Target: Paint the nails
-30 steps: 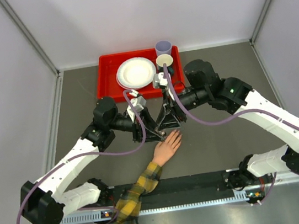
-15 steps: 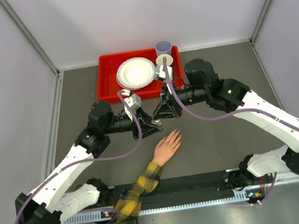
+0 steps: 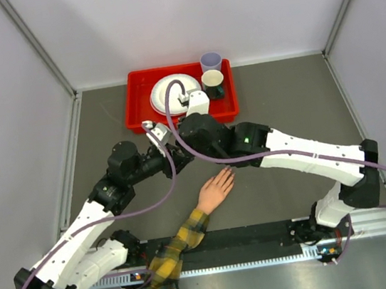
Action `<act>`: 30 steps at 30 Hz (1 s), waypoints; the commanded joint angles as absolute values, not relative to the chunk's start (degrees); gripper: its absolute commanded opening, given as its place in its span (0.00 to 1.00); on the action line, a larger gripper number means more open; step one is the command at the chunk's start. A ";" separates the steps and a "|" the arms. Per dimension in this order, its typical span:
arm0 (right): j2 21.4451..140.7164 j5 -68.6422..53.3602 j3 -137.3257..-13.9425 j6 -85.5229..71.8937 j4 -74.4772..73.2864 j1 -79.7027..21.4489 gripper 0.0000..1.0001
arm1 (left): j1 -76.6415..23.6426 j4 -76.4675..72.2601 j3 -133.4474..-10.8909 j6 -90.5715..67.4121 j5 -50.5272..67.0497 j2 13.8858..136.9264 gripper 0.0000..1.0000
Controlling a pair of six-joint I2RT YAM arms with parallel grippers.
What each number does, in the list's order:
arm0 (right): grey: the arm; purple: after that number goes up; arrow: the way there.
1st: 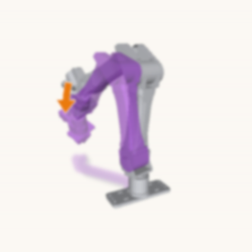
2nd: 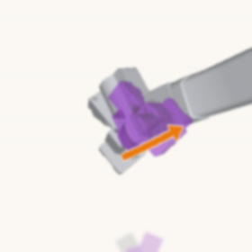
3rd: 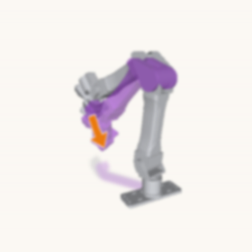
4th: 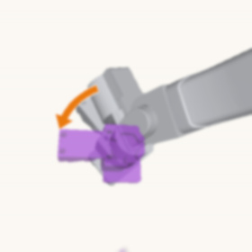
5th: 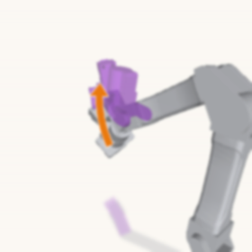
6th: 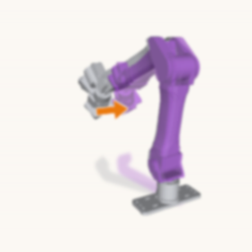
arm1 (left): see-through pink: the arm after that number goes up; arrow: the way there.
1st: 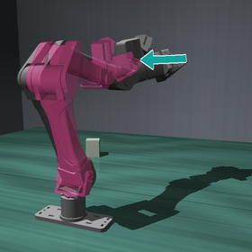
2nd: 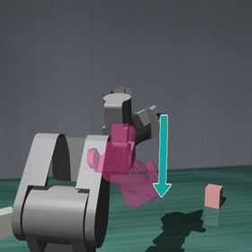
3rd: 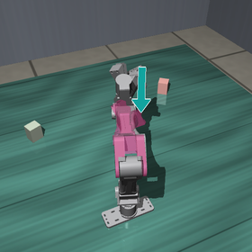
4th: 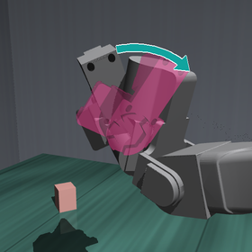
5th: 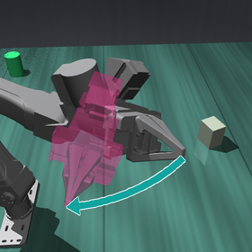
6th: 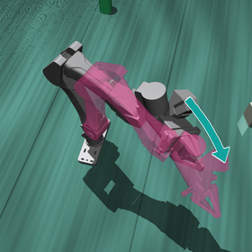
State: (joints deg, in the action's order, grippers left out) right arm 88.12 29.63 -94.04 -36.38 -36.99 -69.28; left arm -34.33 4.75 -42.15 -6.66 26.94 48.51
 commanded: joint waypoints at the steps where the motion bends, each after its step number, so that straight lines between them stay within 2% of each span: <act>1: 88.34 27.86 -93.96 -47.02 -40.17 -73.57 0.00 | -34.19 -8.61 -44.03 -5.63 21.80 47.46 0.00; 3: 87.54 28.03 -93.78 -46.06 -39.99 -73.48 0.00 | -34.19 -8.44 -44.30 -5.45 22.67 47.81 0.00; 4: 86.58 28.04 -93.87 -45.45 -39.82 -73.39 0.10 | -34.19 -8.26 -44.38 -5.36 24.07 48.07 0.00; 5: 85.96 27.52 -93.69 -42.66 -38.77 -73.21 0.16 | -34.28 -8.09 -44.56 -5.27 24.69 48.60 0.00; 6: 85.35 25.33 -93.52 -41.24 -38.15 -72.78 0.26 | -34.28 -8.09 -44.73 -5.27 25.31 48.78 0.00; 8: 83.25 23.22 -93.34 -37.64 -37.97 -71.90 0.35 | -34.28 -8.17 -44.91 -5.36 27.59 49.30 0.00; 9: 82.28 21.99 -93.08 -36.14 -37.62 -70.76 0.47 | -34.28 -8.35 -44.83 -5.36 28.55 49.48 0.00; 11: 79.65 17.70 -92.55 -32.46 -38.23 -69.26 0.58 | -34.19 -8.88 -45.09 -5.62 32.07 50.09 0.00; 15: 73.75 9.25 -89.40 -23.58 -37.27 -66.19 0.74 | -34.28 -9.23 -45.61 -6.06 37.87 51.59 0.00; 19: 67.34 -3.30 -86.58 -14.17 -36.83 -60.76 0.76 | -34.19 -10.10 -47.02 -8.69 49.71 54.66 0.00; 20: 66.37 -11.17 -86.05 -11.80 -36.83 -59.25 0.76 | -34.19 -12.37 -47.46 -9.83 55.58 56.15 0.00; 22: 63.73 -21.39 -83.34 -10.03 -34.64 -55.13 0.73 | -34.10 -16.76 -47.20 -15.60 63.07 58.08 0.00; 23: 63.02 -30.76 -82.10 -9.67 -33.41 -51.37 0.70 | -34.19 -20.01 -46.76 -18.17 65.63 58.70 0.00; 24: 62.76 -34.85 -80.78 -9.32 -32.18 -50.11 0.64 | -34.19 -24.91 -46.41 -22.63 69.31 59.06 0.00; 25: 63.01 -39.59 -80.42 -8.27 -31.99 -49.14 0.63 | -34.19 -27.22 -45.88 -24.07 70.22 59.67 0.00; 30: 66.97 -40.78 -81.56 -5.80 -33.31 -48.69 0.59 | -34.37 -29.70 -45.97 -26.98 73.74 60.64 0.00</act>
